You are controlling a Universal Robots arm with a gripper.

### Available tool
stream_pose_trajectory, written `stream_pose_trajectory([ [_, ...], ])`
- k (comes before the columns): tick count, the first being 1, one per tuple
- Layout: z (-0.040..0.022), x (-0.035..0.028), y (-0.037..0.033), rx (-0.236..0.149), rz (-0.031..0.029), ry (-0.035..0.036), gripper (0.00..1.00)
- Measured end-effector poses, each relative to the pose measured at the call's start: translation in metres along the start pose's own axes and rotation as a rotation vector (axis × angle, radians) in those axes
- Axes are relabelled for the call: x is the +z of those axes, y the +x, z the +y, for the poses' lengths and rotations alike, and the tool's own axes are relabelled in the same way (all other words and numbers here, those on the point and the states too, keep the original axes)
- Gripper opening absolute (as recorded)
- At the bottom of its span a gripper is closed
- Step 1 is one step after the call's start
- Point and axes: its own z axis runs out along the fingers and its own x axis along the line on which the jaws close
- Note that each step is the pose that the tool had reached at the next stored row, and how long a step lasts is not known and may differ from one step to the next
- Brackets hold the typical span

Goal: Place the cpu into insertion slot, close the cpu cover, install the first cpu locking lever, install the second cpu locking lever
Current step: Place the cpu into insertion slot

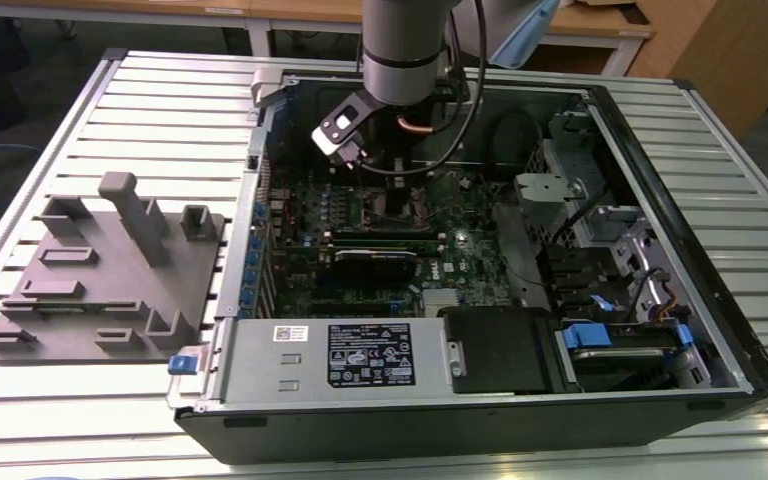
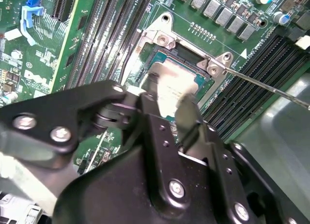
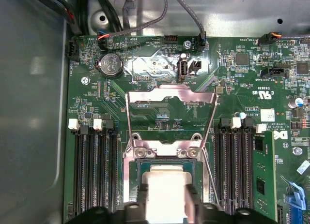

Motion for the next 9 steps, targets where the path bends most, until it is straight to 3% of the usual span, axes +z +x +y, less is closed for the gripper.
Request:
stream_pose_trajectory([
  [6,0.0,-0.0004,0.0,0.0,0.0001,0.0,0.17],
  [9,0.0,-0.0006,0.0,0.0,0.0,0.0,0.1],
])
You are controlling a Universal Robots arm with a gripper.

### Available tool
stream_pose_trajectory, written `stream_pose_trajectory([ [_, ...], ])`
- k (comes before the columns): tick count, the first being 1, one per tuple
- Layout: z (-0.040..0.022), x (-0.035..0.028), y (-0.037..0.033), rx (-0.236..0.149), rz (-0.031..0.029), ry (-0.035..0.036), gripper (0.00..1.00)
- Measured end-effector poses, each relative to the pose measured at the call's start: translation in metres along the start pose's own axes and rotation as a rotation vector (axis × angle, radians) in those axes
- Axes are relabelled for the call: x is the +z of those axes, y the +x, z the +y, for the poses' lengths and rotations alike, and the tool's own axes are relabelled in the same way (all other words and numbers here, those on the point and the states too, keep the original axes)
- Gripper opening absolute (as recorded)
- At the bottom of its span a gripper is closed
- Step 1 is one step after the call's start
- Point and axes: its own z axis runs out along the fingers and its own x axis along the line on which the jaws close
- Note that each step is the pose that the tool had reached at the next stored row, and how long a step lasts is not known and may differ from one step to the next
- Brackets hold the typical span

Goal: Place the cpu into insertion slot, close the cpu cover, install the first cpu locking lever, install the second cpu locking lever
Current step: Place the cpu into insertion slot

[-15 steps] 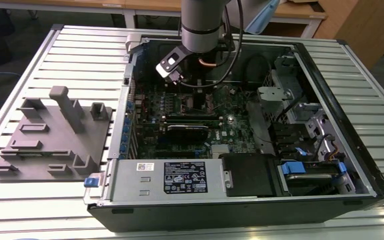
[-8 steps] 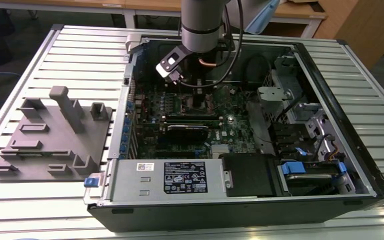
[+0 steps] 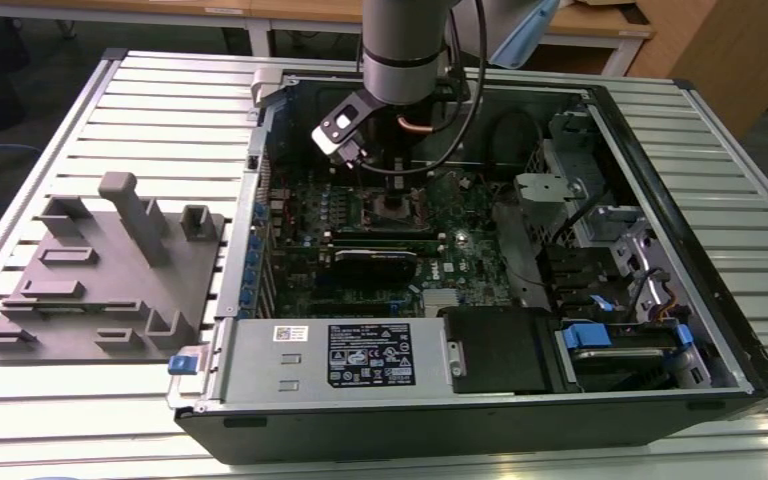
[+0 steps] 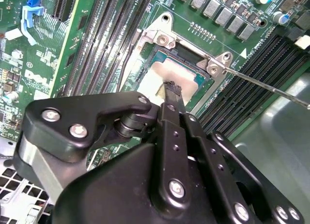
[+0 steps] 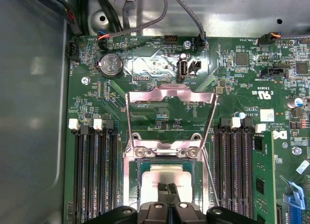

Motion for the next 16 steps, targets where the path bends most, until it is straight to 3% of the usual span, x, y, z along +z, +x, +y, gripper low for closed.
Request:
stream_pose_trajectory([
  [5,0.0,-0.0003,0.0,0.0,0.0,0.0,0.1],
  [6,0.0,-0.0004,-0.0001,0.0,0.0012,0.0001,0.1],
  [8,0.0,-0.0005,0.0,0.002,0.0111,0.0004,0.1],
  [13,0.0,-0.0003,0.0,0.003,0.012,0.0009,0.1],
  [16,0.0002,-0.0002,0.0,0.003,0.0115,0.0232,0.1],
])
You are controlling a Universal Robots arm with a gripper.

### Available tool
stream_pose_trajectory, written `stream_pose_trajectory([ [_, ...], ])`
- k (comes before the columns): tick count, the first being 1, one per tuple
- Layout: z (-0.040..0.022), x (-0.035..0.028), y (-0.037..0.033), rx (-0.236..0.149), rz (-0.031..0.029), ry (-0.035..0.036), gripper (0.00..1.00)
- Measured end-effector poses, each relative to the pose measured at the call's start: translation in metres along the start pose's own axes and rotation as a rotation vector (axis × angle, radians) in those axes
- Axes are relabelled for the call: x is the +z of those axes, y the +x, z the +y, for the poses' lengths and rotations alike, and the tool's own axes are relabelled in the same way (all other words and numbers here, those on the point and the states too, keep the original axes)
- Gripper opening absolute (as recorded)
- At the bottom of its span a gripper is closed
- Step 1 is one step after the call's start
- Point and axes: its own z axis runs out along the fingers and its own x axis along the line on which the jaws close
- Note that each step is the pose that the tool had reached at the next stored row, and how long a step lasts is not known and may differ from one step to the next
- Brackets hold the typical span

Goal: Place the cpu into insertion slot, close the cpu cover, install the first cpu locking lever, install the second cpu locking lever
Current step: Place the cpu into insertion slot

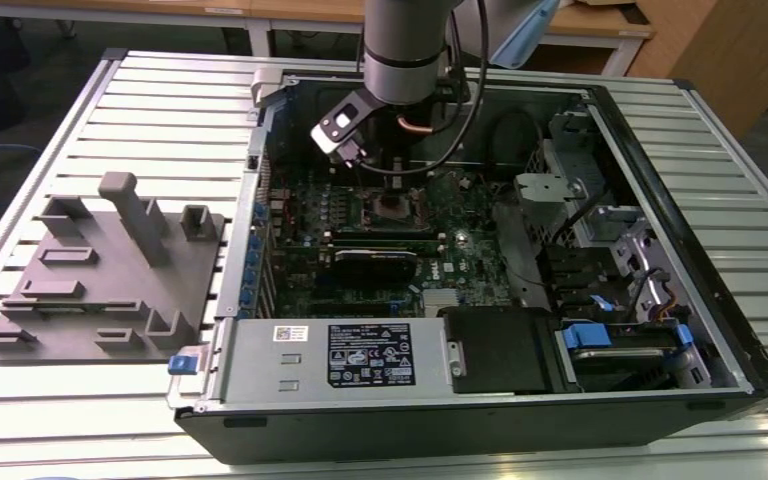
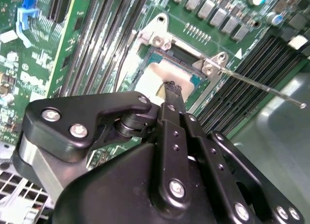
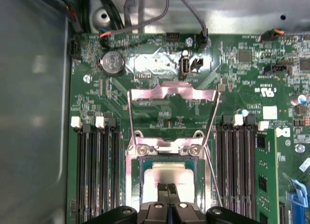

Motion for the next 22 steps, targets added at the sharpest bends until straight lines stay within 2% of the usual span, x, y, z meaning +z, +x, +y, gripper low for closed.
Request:
stream_pose_trajectory([
  [8,0.0003,0.0009,-0.0011,0.001,0.0001,0.0004,0.1],
  [12,0.0002,0.0044,-0.0012,0.002,0.0,0.0005,0.1],
  [22,-0.0001,0.0075,-0.0014,0.003,-0.0011,0.0012,0.1],
])
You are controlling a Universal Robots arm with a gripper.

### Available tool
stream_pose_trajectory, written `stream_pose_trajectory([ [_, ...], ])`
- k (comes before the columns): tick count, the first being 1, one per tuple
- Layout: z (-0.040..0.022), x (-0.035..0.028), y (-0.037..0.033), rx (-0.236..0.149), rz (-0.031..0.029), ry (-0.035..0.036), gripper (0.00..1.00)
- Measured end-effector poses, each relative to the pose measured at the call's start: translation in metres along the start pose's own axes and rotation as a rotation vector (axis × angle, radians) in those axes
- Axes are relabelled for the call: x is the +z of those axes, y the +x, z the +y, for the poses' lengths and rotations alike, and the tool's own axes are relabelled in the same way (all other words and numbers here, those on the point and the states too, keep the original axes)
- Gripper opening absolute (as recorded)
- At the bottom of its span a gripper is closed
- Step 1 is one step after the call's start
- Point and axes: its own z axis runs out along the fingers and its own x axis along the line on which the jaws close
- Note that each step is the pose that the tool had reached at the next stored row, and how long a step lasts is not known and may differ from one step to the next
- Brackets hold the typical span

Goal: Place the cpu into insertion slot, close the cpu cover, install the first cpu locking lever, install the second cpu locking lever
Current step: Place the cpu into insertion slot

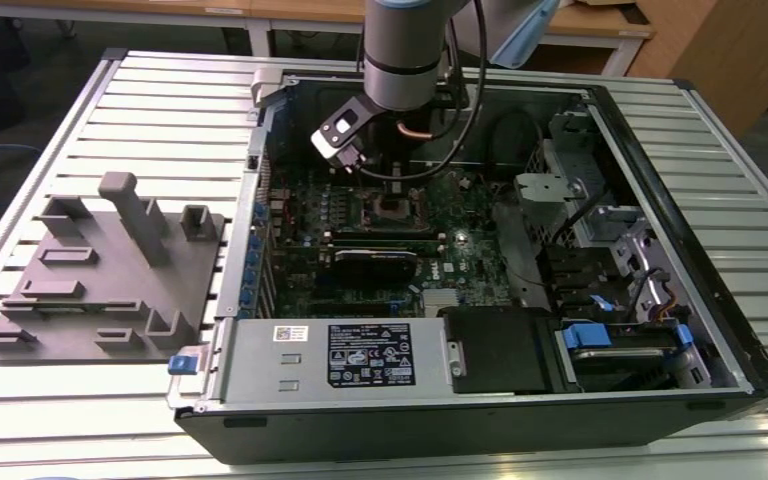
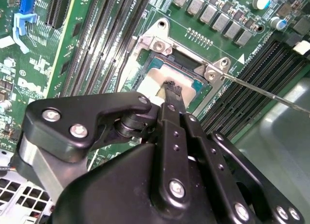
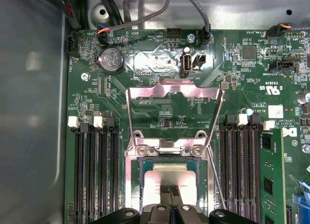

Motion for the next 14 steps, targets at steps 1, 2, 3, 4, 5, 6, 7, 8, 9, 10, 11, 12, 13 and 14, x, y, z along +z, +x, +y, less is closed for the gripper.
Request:
stream_pose_trajectory([
  [1,0.0,0.0002,0.0001,0.0,0.0005,-0.0003,0.1],
  [2,0.0001,0.0003,0.0002,0.0,0.0007,-0.0006,0.1],
  [3,0.0001,0.0004,0.0001,0.0,0.0008,-0.0005,0.1],
  [4,0.0001,0.0007,0.0001,0.0,0.0006,-0.0004,0.1],
  [5,0.0,0.0009,0.0001,0.0,0.0003,-0.0002,0.1],
  [6,0.0,0.001,0.0001,0.0,0.0003,-0.0003,0.1],
  [7,0.0,0.001,0.0001,0.0,0.0004,-0.0003,0.1],
  [8,0.0,0.0011,0.0001,0.0,0.0005,-0.0004,0.1],
  [9,0.0,0.001,0.0,0.0,0.0005,-0.0004,0.1],
  [10,0.0,0.001,0.0,0.0,0.0005,-0.0004,0.1],
  [11,0.0,0.0007,0.0001,0.0,0.0007,-0.0006,0.1],
  [12,0.0002,-0.0002,0.0002,0.0,0.0018,-0.0013,0.1],
  [13,0.0004,-0.0013,0.0005,0.0,0.0037,-0.0025,0.1],
  [14,0.0004,-0.0032,0.0005,0.0,0.0027,-0.0018,0.1],
])
